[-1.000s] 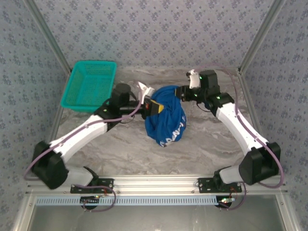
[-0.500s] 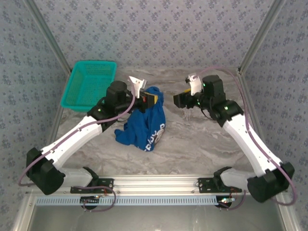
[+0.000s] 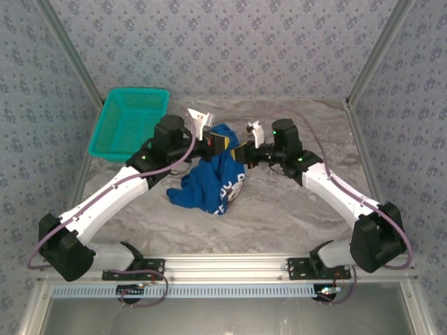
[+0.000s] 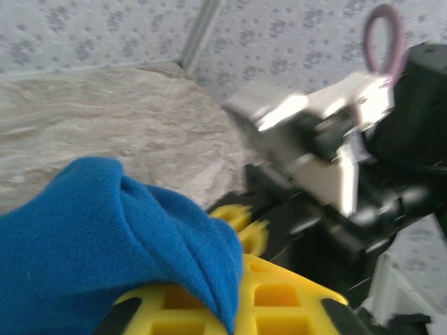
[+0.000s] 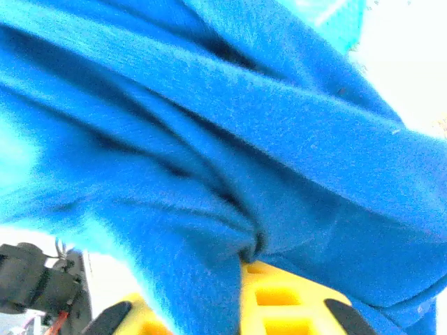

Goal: Fold the inside-out t-shirt

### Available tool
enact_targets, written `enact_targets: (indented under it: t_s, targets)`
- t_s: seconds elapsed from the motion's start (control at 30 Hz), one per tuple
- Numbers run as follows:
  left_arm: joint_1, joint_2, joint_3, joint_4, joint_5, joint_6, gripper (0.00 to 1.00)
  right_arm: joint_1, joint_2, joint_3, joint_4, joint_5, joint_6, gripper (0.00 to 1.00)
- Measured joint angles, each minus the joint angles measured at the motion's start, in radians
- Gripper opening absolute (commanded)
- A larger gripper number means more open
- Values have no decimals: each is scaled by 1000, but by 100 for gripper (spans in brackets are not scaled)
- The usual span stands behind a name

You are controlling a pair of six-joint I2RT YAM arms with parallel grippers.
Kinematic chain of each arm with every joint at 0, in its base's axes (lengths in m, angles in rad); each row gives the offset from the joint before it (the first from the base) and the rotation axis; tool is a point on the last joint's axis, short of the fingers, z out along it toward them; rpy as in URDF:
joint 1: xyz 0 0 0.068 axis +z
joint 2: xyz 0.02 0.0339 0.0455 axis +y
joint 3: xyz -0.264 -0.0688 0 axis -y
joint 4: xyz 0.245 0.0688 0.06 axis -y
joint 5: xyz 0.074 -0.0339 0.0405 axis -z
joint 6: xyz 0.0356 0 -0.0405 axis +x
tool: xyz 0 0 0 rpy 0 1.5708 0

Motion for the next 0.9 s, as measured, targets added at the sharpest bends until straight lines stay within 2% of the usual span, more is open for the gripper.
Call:
enact_targets:
  t_s: [0.07, 0.17, 0.27, 0.33, 0.47, 0.57, 0.63, 0.7, 0.8, 0.9]
  targets:
    - [17, -2, 1, -35, -102, 0, 46, -47, -23, -34, 73, -104, 46, 0]
    - [67, -2, 0, -95, -222, -2, 54, -88, -65, -80, 145, -213, 119, 0]
    - [105, -11, -34, -92, -269, -2, 59, -108, -99, -108, 196, -274, 175, 1]
    - [105, -37, -88, -65, -243, -1, 60, -117, -106, -110, 217, -301, 198, 1]
    - [95, -113, -237, 62, -57, -13, 62, -134, -107, -110, 232, -336, 212, 4]
    - [79, -113, -272, 111, 67, -6, 61, -145, -107, -110, 228, -356, 207, 6]
    - [69, -95, -276, 120, 109, 8, 61, -152, -109, -98, 169, -352, 174, 10]
    - [63, -66, -276, 111, 97, 12, 61, -153, -109, -63, 48, -311, 115, 11]
    - [64, 14, -266, 53, 21, 14, 65, -150, -111, -27, -117, -219, 54, 16]
    - [57, 104, -263, 4, -9, 24, 69, -146, -121, -62, -228, -119, 53, 26]
